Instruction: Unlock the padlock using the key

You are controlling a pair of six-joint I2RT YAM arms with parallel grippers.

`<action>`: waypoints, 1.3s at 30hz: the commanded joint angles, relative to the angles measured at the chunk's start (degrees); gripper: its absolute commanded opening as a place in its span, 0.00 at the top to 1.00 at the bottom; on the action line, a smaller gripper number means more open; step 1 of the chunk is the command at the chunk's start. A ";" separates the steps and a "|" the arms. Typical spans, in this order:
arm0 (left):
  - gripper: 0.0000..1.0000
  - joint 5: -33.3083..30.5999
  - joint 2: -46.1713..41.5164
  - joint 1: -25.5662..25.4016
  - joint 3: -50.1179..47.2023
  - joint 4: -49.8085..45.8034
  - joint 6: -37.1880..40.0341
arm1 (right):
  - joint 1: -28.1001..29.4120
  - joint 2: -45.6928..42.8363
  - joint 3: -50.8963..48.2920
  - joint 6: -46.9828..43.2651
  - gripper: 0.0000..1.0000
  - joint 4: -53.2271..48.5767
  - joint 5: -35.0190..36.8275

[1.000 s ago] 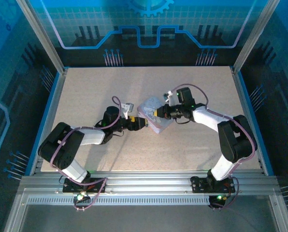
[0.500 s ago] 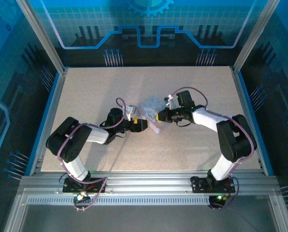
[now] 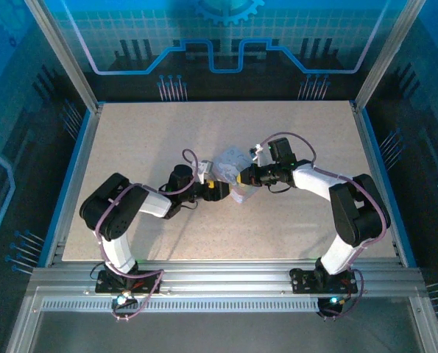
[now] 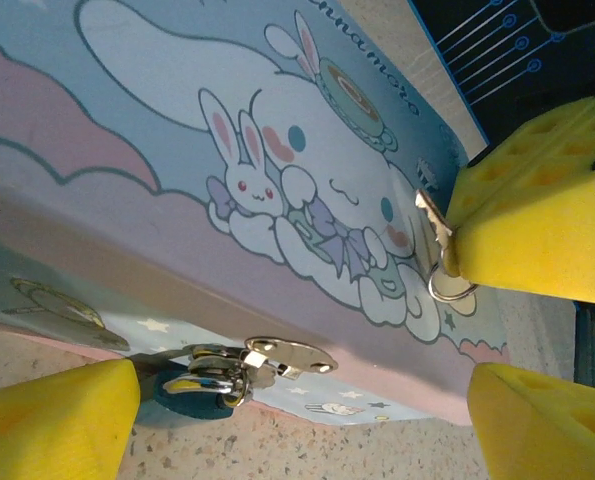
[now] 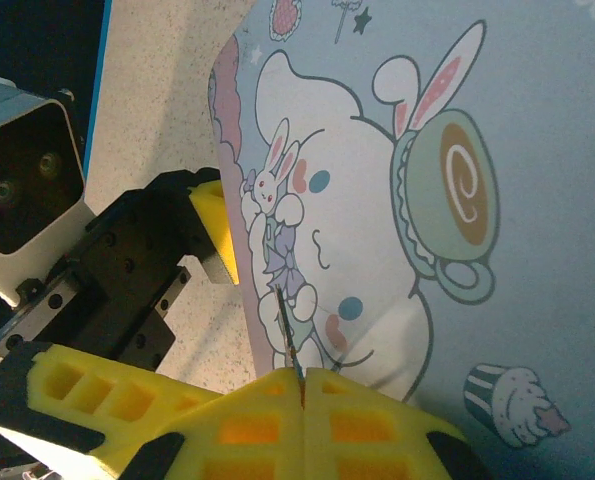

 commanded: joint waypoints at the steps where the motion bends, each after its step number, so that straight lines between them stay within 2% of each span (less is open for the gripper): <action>1: 0.14 -1.35 0.59 -0.95 0.83 2.37 -0.69 | -0.34 1.93 -0.72 -1.14 1.00 -3.52 1.97; 11: 0.15 -3.08 0.24 -2.56 -0.94 2.68 -1.70 | -0.25 1.97 -0.77 -0.84 0.99 -3.02 1.82; 22: 0.18 -8.13 -0.43 -5.48 -0.38 -0.55 -5.53 | -0.21 1.64 -0.89 -0.62 0.99 -2.64 1.80; 39: 0.23 -8.49 1.27 -5.70 -4.19 11.04 -14.81 | -0.04 2.00 -0.71 -0.41 0.99 -2.49 1.70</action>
